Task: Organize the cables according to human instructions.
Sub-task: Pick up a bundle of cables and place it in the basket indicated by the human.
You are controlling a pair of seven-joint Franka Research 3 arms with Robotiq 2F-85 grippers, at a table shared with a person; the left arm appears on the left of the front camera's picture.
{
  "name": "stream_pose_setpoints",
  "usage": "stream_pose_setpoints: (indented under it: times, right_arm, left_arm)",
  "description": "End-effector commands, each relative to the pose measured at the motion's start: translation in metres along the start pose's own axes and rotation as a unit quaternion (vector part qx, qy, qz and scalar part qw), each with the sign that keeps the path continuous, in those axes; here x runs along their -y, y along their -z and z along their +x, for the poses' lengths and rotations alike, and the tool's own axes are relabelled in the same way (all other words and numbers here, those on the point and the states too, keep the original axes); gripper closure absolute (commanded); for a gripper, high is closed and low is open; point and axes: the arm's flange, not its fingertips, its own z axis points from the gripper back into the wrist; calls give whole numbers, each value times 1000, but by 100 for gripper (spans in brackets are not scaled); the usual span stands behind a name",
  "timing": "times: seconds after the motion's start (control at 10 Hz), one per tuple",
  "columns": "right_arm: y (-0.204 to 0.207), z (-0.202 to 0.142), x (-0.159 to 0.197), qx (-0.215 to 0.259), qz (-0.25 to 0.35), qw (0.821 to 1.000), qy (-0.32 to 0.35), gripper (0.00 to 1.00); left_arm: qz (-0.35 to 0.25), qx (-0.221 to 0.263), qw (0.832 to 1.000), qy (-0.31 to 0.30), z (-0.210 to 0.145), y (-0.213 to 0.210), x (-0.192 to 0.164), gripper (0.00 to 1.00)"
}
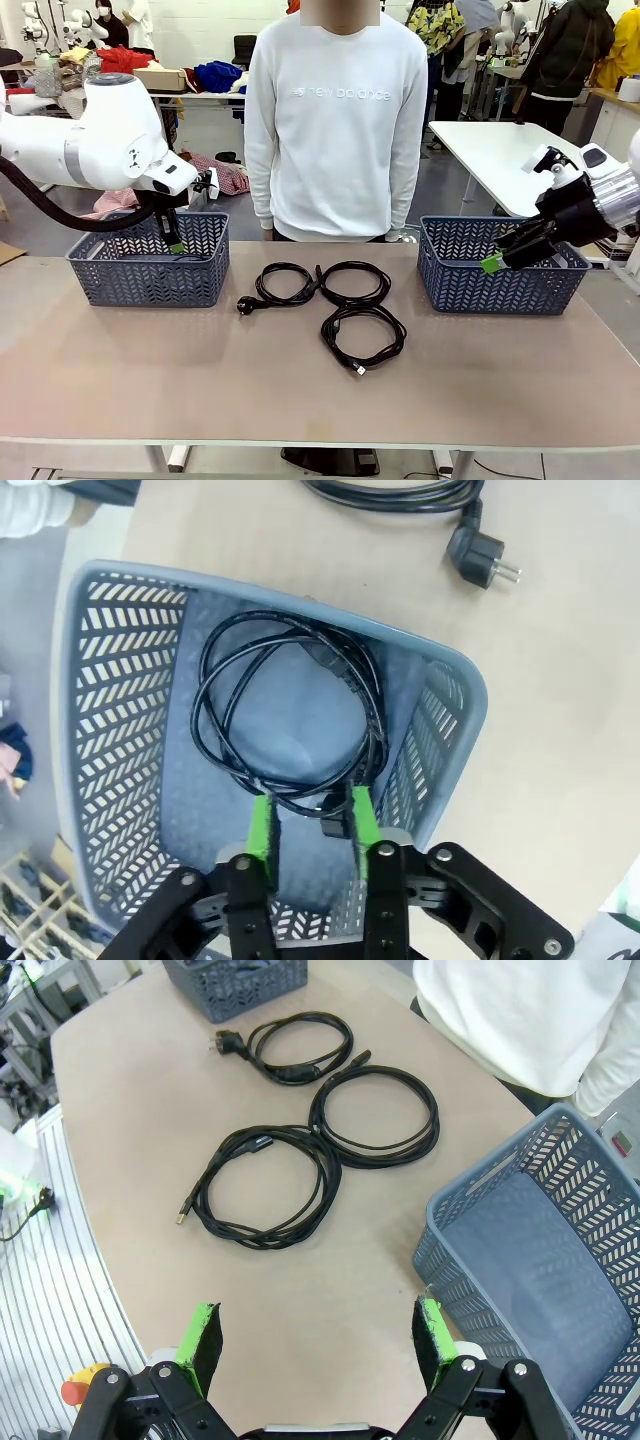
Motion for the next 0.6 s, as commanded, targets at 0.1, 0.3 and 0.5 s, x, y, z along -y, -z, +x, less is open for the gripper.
stream_pose_setpoints:
  times: [0.1, 0.3, 0.5]
  right_arm:
    - [2, 0, 5, 13, 7, 1000, -10, 0]
    - [2, 0, 5, 13, 7, 1000, -10, 0]
    - [2, 0, 5, 13, 7, 1000, -10, 0]
  left_arm:
    - [2, 9, 1000, -4, 0, -4, -1, 26]
    - [-9, 16, 1000, -6, 1, -7, 0, 7]
    - [-21, 22, 999, -10, 1, -9, 1, 0]
